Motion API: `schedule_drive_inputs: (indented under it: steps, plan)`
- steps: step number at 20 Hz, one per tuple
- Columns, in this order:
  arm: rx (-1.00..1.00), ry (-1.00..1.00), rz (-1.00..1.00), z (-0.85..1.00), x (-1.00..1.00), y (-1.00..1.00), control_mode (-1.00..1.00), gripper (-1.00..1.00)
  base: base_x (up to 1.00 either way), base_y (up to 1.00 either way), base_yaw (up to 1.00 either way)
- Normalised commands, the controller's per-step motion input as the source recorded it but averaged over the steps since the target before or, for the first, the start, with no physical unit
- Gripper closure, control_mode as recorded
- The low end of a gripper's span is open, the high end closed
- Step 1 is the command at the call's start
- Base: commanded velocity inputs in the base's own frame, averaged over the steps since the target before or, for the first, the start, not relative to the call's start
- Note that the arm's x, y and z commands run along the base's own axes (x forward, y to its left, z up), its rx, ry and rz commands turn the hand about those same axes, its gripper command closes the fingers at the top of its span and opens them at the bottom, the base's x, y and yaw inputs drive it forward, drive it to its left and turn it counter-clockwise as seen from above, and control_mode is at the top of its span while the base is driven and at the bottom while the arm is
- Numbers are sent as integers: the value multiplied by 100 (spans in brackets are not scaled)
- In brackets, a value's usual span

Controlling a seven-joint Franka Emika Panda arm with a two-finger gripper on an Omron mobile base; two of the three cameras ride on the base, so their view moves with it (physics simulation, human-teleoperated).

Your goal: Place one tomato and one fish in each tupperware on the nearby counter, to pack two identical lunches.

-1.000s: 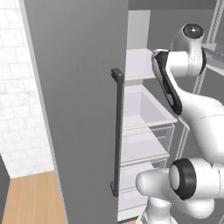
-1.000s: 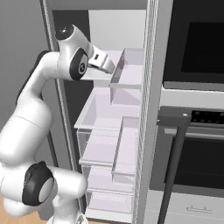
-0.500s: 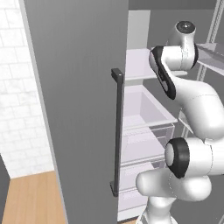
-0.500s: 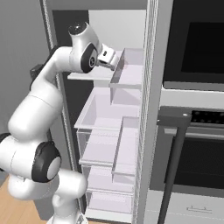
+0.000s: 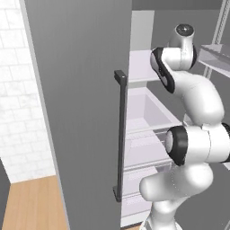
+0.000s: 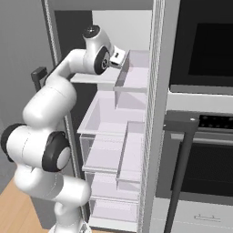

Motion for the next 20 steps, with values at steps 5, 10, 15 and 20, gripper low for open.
schedule_drive_inputs:
  steps: [5, 10, 15, 20]
  plan:
    - [0, 0, 0, -19, 49, -25, -100, -100, 0, 0, 0]
    - [0, 1, 0, -21, 50, -17, -100, -100, 0, 0, 0]
    - [0, 0, 0, -15, 46, -8, -100, -100, 0, 0, 0]
    - [0, 0, 0, -7, 48, 0, -100, -100, 0, 0, 0]
